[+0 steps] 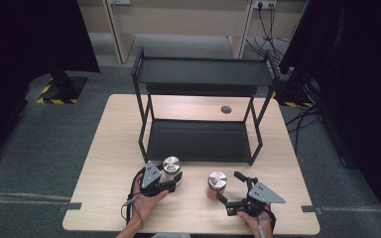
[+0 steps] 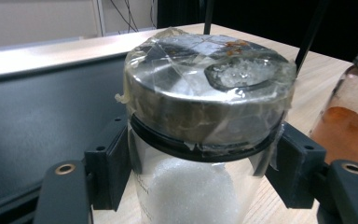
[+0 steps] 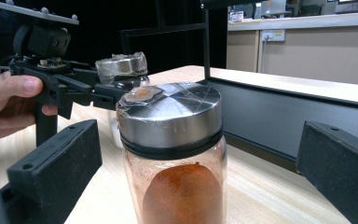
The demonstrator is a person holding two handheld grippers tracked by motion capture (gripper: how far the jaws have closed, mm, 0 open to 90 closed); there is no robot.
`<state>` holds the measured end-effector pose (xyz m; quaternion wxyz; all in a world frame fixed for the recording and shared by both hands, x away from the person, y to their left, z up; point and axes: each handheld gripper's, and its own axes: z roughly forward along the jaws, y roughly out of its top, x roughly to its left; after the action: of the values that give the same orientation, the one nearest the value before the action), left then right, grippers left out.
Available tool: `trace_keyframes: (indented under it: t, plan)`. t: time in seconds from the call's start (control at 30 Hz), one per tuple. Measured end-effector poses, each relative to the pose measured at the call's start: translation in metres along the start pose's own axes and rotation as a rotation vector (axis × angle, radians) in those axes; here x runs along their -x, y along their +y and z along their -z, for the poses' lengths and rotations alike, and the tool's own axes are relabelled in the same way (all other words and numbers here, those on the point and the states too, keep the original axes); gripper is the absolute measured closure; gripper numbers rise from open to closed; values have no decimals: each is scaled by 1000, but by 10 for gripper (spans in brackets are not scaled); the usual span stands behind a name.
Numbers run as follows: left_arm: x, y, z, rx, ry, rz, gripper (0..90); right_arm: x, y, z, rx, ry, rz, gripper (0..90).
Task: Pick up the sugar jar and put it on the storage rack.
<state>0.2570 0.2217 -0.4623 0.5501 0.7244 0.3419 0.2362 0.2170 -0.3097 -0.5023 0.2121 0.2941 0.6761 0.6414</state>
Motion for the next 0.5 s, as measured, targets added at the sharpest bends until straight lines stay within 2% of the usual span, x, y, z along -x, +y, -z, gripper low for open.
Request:
trace_keyframes:
  t: [0.5]
  plan:
    - [-7, 29, 10, 18, -44, -29, 309, 0, 0, 0, 2, -3, 1, 4]
